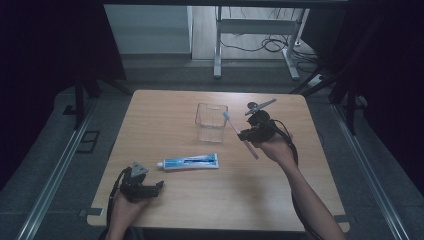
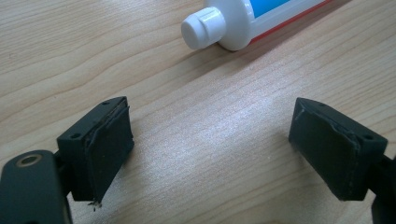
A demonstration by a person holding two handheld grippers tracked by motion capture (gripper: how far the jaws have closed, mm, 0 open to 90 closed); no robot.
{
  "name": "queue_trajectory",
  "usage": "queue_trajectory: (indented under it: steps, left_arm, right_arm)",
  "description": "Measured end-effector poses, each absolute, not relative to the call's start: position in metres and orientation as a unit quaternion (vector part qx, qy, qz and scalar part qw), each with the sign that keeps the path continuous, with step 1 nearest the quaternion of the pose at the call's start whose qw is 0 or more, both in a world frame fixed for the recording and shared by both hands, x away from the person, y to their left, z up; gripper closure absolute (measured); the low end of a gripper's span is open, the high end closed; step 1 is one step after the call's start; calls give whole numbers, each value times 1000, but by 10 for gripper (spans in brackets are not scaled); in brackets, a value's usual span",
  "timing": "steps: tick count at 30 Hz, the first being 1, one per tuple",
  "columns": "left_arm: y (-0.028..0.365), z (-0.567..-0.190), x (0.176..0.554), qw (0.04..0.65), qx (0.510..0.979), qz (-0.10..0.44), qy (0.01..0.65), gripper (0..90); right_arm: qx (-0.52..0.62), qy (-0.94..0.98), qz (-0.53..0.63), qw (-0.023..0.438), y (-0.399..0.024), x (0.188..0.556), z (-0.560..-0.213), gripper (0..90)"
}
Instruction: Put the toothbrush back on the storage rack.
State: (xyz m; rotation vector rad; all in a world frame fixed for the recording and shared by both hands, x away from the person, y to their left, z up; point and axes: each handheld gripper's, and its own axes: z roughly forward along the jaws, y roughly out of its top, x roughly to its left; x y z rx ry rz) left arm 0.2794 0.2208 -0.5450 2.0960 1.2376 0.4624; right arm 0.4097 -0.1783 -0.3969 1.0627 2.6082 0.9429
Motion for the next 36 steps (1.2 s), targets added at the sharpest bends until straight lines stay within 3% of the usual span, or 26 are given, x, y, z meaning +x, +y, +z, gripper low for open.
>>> queue_trajectory:
  steps: [36]
  left_arm:
    - [221, -545, 279, 325, 800, 176, 472, 131]
  right_arm:
    - [365, 841, 381, 116, -144, 456, -378, 787]
